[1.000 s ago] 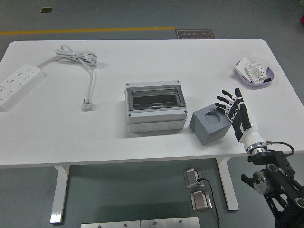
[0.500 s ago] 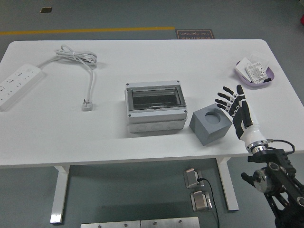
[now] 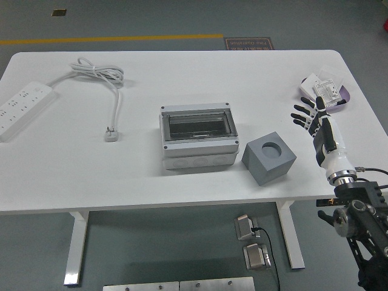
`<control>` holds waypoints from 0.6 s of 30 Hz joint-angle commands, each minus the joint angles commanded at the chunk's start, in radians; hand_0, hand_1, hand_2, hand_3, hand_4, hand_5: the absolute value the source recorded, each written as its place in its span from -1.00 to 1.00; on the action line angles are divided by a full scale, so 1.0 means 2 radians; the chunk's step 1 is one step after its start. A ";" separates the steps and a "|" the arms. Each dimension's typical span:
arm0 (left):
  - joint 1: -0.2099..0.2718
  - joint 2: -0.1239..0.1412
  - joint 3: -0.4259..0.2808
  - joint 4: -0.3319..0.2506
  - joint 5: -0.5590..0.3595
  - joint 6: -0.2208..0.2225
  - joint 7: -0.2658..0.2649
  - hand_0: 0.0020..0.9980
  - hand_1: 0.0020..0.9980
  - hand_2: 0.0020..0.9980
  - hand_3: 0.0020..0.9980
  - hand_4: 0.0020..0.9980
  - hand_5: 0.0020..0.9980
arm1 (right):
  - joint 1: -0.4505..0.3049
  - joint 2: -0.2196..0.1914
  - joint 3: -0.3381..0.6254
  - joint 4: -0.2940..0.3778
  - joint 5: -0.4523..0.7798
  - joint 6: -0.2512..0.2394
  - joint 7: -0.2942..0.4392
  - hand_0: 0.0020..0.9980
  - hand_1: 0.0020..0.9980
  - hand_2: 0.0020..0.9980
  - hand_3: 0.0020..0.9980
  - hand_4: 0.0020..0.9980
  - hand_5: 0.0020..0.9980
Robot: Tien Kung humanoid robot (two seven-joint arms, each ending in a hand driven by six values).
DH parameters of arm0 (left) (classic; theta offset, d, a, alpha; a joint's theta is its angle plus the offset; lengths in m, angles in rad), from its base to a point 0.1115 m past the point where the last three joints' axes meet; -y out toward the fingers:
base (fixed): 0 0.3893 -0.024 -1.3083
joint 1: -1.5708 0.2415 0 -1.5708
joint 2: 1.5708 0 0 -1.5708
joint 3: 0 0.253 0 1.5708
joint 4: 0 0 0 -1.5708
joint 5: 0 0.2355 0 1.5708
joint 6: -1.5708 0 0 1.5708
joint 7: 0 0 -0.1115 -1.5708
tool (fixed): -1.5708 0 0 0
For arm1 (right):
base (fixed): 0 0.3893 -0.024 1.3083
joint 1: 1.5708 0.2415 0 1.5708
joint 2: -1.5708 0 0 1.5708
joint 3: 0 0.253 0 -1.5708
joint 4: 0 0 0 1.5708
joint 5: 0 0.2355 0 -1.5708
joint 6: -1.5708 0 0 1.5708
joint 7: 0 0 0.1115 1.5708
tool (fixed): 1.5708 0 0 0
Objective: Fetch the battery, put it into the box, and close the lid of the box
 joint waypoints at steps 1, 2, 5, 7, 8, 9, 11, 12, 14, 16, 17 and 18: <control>0.000 0.000 0.000 0.000 0.000 0.000 0.000 0.31 0.29 0.23 0.29 0.39 -0.46 | 0.000 0.001 0.009 0.001 -0.013 -0.001 -0.003 0.55 0.46 0.58 0.69 1.00 1.00; 0.000 0.000 0.000 0.000 -0.001 0.000 0.000 0.31 0.29 0.23 0.29 0.39 -0.46 | 0.001 0.002 0.022 0.003 -0.034 -0.004 -0.008 0.55 0.46 0.58 0.69 1.00 1.00; 0.000 0.002 0.000 0.000 -0.003 0.001 0.000 0.31 0.29 0.23 0.29 0.39 -0.47 | 0.003 0.003 0.054 0.011 -0.094 -0.010 -0.028 0.56 0.46 0.59 0.68 0.99 1.00; 0.000 0.004 0.000 0.000 -0.004 0.001 0.000 0.31 0.29 0.23 0.29 0.39 -0.47 | 0.005 0.003 0.073 0.017 -0.133 -0.012 -0.047 0.56 0.46 0.59 0.68 0.99 1.00; 0.000 0.004 -0.001 0.000 -0.003 0.001 0.000 0.31 0.29 0.23 0.29 0.39 -0.47 | 0.006 0.003 0.080 0.019 -0.151 -0.013 -0.054 0.56 0.46 0.59 0.68 0.99 1.00; 0.000 0.004 -0.001 0.000 -0.003 0.001 0.000 0.31 0.29 0.23 0.29 0.39 -0.47 | 0.007 0.003 0.085 0.021 -0.168 -0.014 -0.060 0.61 0.48 0.60 0.69 1.00 1.00; 0.000 0.004 -0.002 0.000 -0.002 0.001 0.000 0.31 0.29 0.23 0.29 0.39 -0.47 | 0.009 0.003 0.094 0.025 -0.207 -0.018 -0.067 0.61 0.48 0.60 0.69 1.00 1.00; 0.000 0.004 -0.003 0.000 -0.001 0.001 0.000 0.31 0.29 0.23 0.29 0.39 -0.47 | 0.010 0.004 0.097 0.027 -0.231 -0.020 -0.068 0.61 0.48 0.60 0.69 1.00 1.00; -0.001 0.003 -0.002 0.000 0.000 0.001 0.001 0.31 0.29 0.23 0.29 0.39 -0.47 | 0.012 0.005 0.102 0.029 -0.267 -0.021 -0.071 0.61 0.48 0.60 0.69 1.00 1.00; -0.001 0.003 -0.001 0.000 0.003 0.000 0.002 0.31 0.29 0.23 0.29 0.39 -0.47 | 0.014 0.005 0.108 0.031 -0.306 -0.022 -0.075 0.88 0.73 0.71 0.73 0.99 1.00; -0.001 0.003 0.001 0.000 0.004 -0.001 0.003 0.31 0.29 0.23 0.29 0.39 -0.47 | 0.015 0.005 0.109 0.033 -0.324 -0.023 -0.076 0.88 0.73 0.71 0.73 0.99 1.00; -0.001 0.004 0.002 0.000 0.005 -0.001 0.003 0.31 0.29 0.23 0.29 0.39 -0.47 | 0.016 0.004 0.110 0.034 -0.341 -0.022 -0.077 0.88 0.73 0.71 0.73 0.99 1.00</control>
